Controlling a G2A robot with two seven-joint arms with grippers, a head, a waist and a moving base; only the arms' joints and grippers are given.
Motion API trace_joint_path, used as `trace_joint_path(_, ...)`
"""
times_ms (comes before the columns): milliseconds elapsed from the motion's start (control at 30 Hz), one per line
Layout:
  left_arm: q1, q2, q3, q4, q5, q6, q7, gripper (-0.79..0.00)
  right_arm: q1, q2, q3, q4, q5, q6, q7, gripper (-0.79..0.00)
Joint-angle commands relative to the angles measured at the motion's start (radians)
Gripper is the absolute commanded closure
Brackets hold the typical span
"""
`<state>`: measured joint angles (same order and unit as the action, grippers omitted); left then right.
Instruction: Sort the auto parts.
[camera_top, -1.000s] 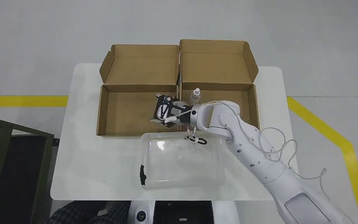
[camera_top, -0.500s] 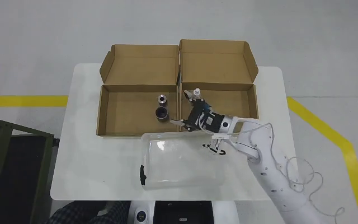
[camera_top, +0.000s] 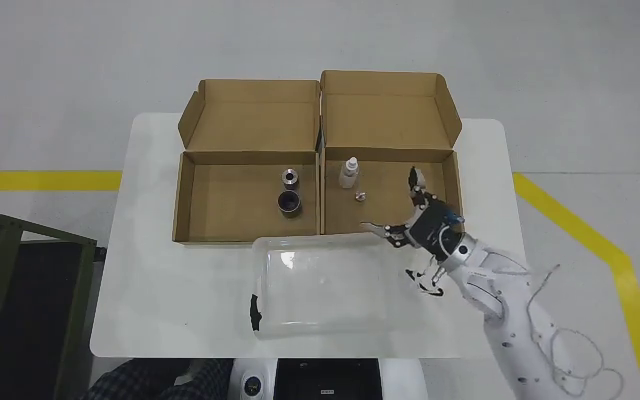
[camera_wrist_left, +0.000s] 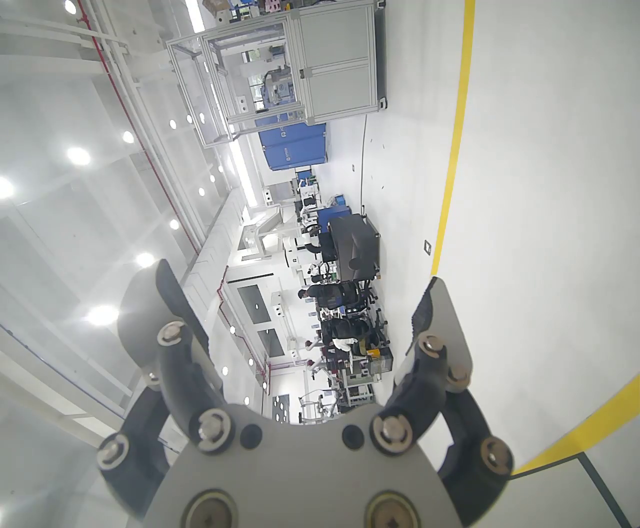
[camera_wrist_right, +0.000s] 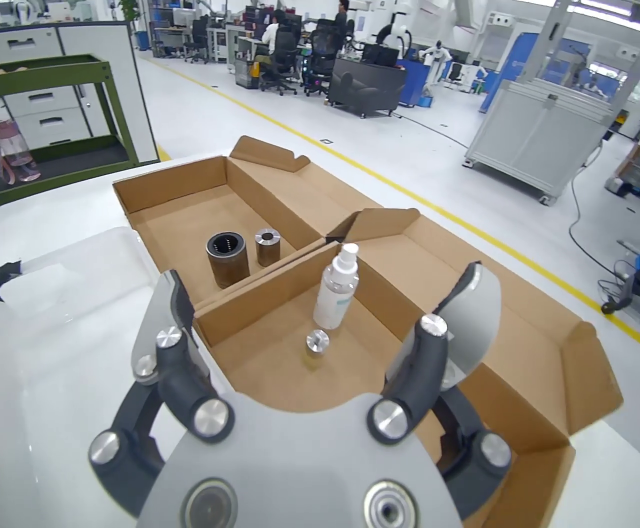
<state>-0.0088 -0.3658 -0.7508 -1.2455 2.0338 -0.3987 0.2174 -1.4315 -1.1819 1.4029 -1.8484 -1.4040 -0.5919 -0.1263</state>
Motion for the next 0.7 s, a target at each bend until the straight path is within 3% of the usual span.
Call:
trace_joint_path(0, 0.000, 0.000, 0.000, 0.000, 0.000, 0.000, 0.000, -0.785, -0.032, 0.004, 0.030, -0.005, 0.001, 0.010, -0.023, -0.785)
trace_joint_path(400, 0.000, 0.000, 0.000, 0.000, 0.000, 0.000, 0.000, -0.785, -0.224, 0.020, 0.198, -0.034, 0.027, 0.066, -0.155, -0.785)
trace_joint_path(667, 0.000, 0.000, 0.000, 0.000, 0.000, 0.000, 0.000, -0.785, -0.295, 0.025, 0.263, -0.034, 0.052, 0.081, -0.200, -0.785)
